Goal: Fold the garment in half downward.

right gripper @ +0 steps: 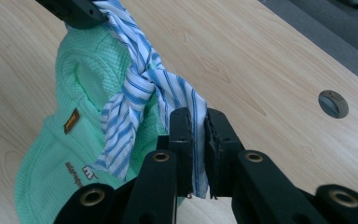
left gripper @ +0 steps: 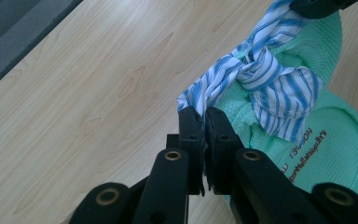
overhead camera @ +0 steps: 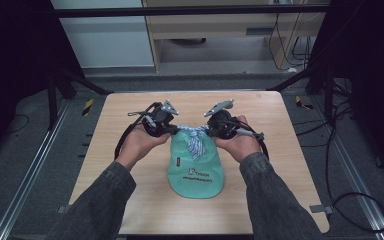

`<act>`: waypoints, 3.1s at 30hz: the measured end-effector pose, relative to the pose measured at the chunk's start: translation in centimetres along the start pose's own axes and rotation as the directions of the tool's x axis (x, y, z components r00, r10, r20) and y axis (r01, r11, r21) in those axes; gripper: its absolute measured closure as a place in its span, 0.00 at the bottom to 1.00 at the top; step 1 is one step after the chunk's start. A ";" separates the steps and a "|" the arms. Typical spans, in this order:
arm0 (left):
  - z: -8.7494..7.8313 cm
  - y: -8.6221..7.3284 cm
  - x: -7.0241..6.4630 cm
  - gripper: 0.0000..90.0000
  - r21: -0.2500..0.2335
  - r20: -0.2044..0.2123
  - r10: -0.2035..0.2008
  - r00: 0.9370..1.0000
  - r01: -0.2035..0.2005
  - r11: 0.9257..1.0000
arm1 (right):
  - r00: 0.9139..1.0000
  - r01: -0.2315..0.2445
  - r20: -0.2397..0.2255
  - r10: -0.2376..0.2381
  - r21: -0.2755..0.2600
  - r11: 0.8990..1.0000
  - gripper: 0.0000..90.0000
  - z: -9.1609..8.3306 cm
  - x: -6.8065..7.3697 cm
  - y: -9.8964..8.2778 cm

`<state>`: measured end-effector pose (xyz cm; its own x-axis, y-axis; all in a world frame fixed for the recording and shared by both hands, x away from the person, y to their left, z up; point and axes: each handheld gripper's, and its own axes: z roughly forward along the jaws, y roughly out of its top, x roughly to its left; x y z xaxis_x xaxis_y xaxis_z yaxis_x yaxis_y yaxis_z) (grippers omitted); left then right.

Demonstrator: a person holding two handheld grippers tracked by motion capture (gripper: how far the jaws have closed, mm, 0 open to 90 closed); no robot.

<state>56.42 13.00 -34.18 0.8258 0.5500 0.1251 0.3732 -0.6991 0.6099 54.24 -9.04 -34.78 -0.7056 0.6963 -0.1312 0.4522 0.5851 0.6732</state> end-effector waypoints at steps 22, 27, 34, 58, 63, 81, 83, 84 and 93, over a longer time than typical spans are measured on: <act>-0.3 1.8 0.4 0.96 -0.013 -0.029 0.012 1.000 -0.012 1.000 | 0.999 0.007 0.043 -0.007 -0.015 1.000 0.91 -0.6 -1.0 1.1; -0.5 2.4 0.5 0.96 -0.021 -0.041 0.016 0.999 -0.017 1.000 | 0.999 0.001 0.051 0.000 -0.022 1.000 0.91 -0.8 -1.4 1.4; 0.0 2.9 0.7 0.96 -0.018 -0.057 0.019 0.998 -0.020 1.000 | 0.998 -0.007 0.065 0.009 -0.023 1.000 0.91 -0.5 -2.0 1.7; 3.9 0.8 -1.8 0.95 0.008 -0.091 0.069 0.993 -0.069 0.998 | 0.998 0.007 0.059 -0.005 -0.036 0.999 0.91 2.4 -1.4 -3.2; 4.2 0.6 -2.1 0.95 0.009 -0.093 0.070 0.993 -0.069 0.998 | 0.998 0.004 0.057 -0.001 -0.042 0.999 0.90 2.4 -1.1 -4.1; 3.6 3.4 -1.0 0.95 -0.011 -0.106 0.074 0.992 -0.076 0.997 | 0.996 -0.009 0.088 0.016 -0.076 0.997 0.90 0.9 -2.3 -3.1; 3.5 3.5 -1.1 0.95 -0.009 -0.104 0.075 0.992 -0.077 0.997 | 0.996 -0.008 0.089 0.016 -0.081 0.997 0.90 0.9 -2.4 -3.2; 3.5 3.5 -1.1 0.95 -0.009 -0.104 0.075 0.992 -0.077 0.997 | 0.996 -0.008 0.089 0.016 -0.081 0.997 0.90 0.9 -2.4 -3.2; 4.9 2.1 -3.8 0.95 0.018 -0.095 0.108 0.990 -0.107 0.994 | 0.996 -0.015 0.083 0.020 -0.064 0.998 0.90 1.8 -1.7 -6.0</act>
<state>56.11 7.25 -37.21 0.8175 0.5119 0.2639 0.2904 -0.7621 0.5787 53.67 -12.98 -39.97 -0.6490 0.7398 -0.1774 0.4269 0.5471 0.7200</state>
